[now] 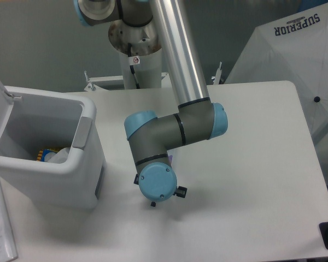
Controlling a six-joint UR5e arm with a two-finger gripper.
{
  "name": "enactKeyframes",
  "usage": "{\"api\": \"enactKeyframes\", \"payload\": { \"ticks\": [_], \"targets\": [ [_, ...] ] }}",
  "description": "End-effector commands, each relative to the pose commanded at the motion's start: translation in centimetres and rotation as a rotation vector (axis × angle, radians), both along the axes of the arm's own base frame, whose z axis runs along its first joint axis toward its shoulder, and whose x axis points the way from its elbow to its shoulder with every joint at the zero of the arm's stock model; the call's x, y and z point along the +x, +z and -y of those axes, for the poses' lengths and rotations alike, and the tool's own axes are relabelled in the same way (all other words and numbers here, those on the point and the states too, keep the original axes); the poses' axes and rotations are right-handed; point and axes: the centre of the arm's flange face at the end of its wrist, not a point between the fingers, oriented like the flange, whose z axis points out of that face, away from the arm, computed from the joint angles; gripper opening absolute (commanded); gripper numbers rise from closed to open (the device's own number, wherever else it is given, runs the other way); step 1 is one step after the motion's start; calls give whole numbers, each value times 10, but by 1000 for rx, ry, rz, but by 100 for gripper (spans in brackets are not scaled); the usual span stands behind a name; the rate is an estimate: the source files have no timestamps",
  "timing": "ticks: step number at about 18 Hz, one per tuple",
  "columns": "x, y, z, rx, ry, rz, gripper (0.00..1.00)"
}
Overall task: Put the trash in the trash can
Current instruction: 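Rotate the gripper to align with the bottle and lower it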
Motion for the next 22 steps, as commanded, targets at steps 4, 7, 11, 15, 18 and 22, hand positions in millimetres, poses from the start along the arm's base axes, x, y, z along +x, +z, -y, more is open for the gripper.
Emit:
{"api": "enactKeyframes", "payload": {
  "ticks": [4,7,11,15,18,22],
  "targets": [
    [6,-8,-5,-8,-7,4,67],
    [6,-8,-5,-9,-5,5,52],
    [6,-5,-5,-2,0,8,27],
    [9,0,-7,15,4,16,14],
    [9,8,-7,42,14,29,7],
    [3,37,-5,88,24,9,0]
  ]
}}
